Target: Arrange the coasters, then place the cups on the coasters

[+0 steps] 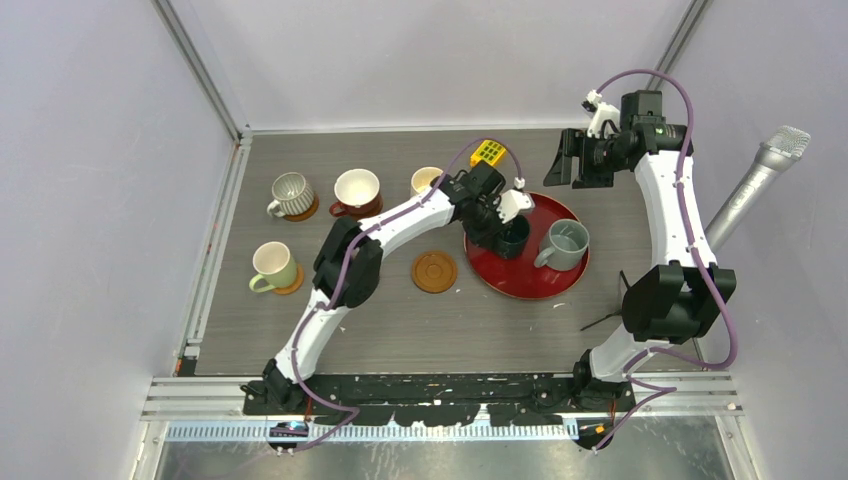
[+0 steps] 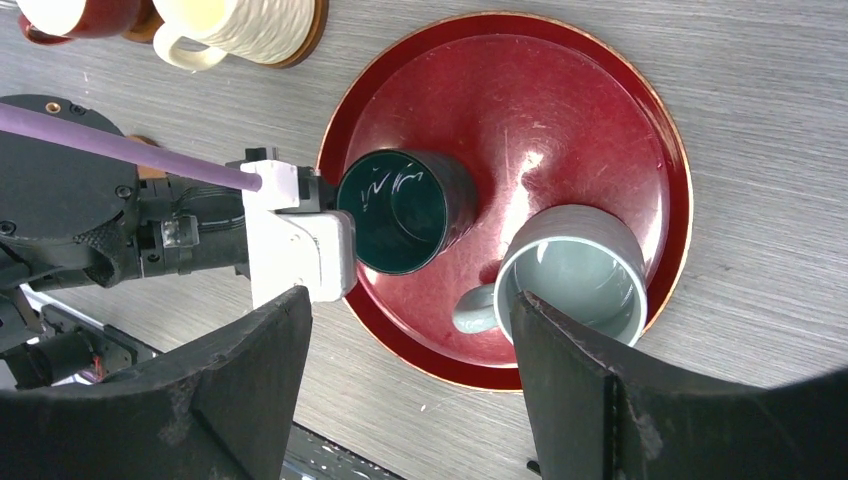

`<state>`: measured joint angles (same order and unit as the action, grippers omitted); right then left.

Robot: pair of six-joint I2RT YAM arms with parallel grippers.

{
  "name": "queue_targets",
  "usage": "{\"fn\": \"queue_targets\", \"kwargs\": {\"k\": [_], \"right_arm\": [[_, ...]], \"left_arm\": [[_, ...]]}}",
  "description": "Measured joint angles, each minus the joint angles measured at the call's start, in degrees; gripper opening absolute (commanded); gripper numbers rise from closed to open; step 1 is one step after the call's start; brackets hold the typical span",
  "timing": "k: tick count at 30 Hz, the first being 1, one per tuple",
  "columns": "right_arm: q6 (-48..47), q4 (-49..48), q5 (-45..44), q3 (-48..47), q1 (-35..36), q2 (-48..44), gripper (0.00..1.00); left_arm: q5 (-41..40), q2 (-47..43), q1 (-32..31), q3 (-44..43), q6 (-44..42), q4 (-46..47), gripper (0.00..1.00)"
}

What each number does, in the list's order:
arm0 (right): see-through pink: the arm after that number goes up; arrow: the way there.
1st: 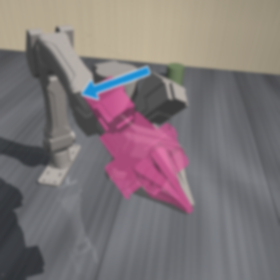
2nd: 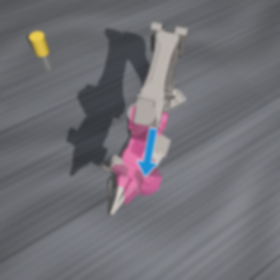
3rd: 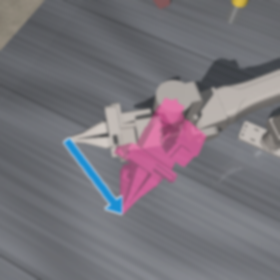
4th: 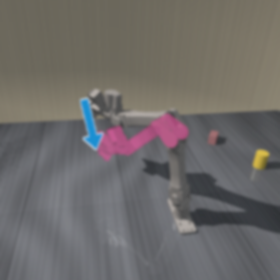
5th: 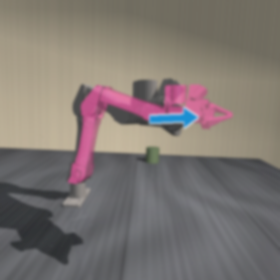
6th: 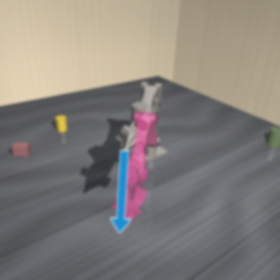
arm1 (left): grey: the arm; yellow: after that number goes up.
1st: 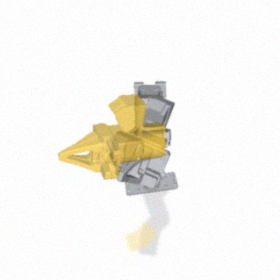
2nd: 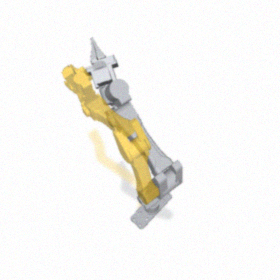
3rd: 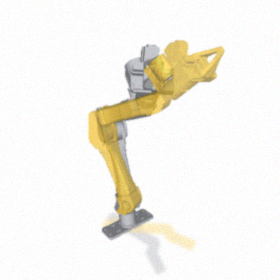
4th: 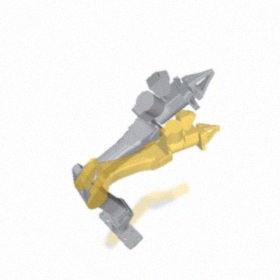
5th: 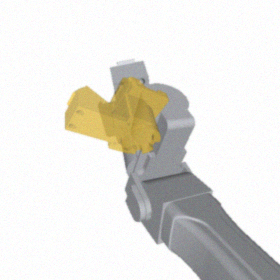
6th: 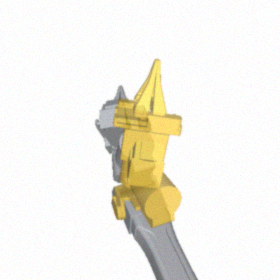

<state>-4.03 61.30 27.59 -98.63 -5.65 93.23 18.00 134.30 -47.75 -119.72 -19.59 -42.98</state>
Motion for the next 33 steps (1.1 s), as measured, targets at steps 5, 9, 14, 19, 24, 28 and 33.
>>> {"fn": "queue_targets", "kwargs": {"k": [5,9,14,19,24,28,33], "right_arm": [[0.2,0.0,0.2,0.0,0.0,0.0,0.77],[0.3,0.0,0.2,0.0,0.0,0.0,0.77],[0.5,0.0,0.3,0.0,0.0,0.0,0.78],[0.6,0.0,0.4,0.0,0.0,0.0,0.78],[0.6,-0.1,0.6,0.0,0.0,0.0,0.78],[1.0,-0.3,0.9,0.4,0.0,0.0,0.78],[1.4,-0.5,1.5,0.4,0.0,0.1,0.77]], "left_arm": [[-0.8,-4.7,0.0,8.1,3.2,5.5,0.0],[-2.0,-8.9,0.0,13.8,5.8,10.2,0.0],[-3.3,-14.8,0.0,18.4,8.7,15.8,0.0],[-3.6,-23.0,1.4,24.3,10.7,18.1,0.0],[-1.7,-33.7,6.6,34.6,13.0,18.6,0.0],[-1.0,-40.9,13.2,42.4,13.6,18.2,0.0],[-0.9,-49.7,21.4,52.6,13.6,16.7,0.0]]}}
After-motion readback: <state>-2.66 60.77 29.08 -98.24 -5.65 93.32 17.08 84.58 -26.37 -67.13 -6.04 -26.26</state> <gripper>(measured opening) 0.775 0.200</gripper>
